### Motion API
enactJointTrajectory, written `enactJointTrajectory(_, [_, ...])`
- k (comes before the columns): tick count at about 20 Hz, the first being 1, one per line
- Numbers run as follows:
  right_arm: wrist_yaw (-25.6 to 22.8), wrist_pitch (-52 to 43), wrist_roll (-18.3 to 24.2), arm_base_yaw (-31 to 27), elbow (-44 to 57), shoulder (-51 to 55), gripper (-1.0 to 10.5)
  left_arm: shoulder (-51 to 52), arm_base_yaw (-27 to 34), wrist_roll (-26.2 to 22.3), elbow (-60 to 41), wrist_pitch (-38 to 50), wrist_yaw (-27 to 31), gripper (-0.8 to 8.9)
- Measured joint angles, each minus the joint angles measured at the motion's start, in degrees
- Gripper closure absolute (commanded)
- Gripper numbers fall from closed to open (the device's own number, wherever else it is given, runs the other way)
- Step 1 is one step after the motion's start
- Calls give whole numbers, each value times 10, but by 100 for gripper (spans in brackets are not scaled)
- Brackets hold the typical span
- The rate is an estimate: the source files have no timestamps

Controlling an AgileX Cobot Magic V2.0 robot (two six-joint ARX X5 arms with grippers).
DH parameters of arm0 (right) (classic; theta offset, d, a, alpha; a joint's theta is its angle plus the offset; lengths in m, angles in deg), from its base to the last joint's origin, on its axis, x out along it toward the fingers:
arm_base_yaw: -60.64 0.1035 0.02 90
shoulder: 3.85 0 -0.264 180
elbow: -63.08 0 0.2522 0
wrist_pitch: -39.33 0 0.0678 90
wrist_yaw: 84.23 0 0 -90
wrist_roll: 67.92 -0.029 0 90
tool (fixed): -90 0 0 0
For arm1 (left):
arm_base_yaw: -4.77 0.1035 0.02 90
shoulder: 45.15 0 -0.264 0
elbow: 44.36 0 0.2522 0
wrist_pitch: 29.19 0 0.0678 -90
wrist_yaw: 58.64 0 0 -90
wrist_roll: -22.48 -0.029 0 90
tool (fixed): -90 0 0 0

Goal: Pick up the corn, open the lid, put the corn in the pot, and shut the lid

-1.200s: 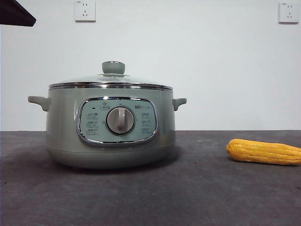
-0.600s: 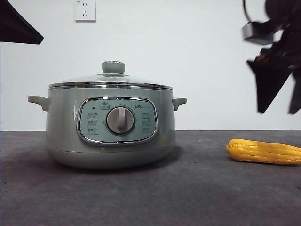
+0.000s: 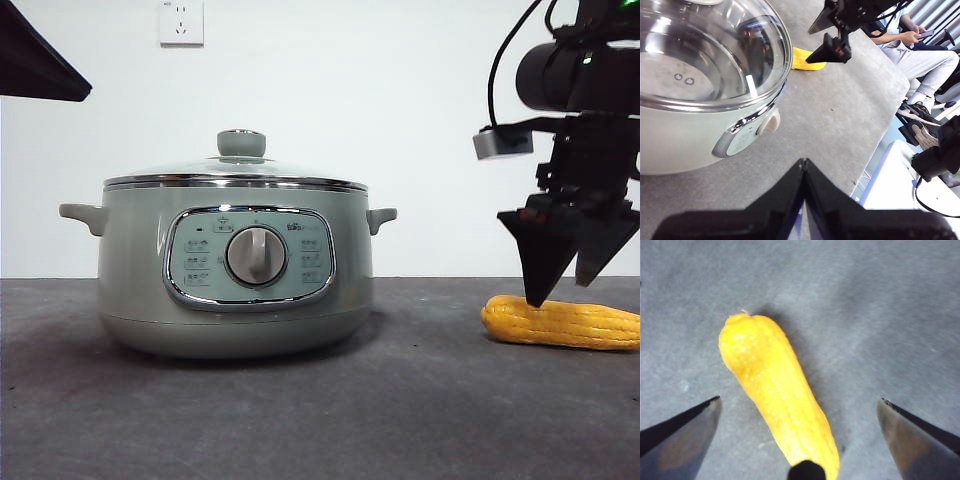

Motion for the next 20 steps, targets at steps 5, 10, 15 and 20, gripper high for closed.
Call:
enactJointTrajectory(5, [9,-10,6,0,0,-30,257,0,0,-5,0,0,0,818])
enactJointTrajectory(10, [20,-23,7,0,0,-50,323,0,0,-10,0,0,0,818])
enactJointTrajectory(15, [21,-22,7,0,0,-58,524,0,0,-12,0,0,0,818])
enactJointTrajectory(20, [21,-22,7,0,0,-58,759,0,0,-15,0,0,0,818])
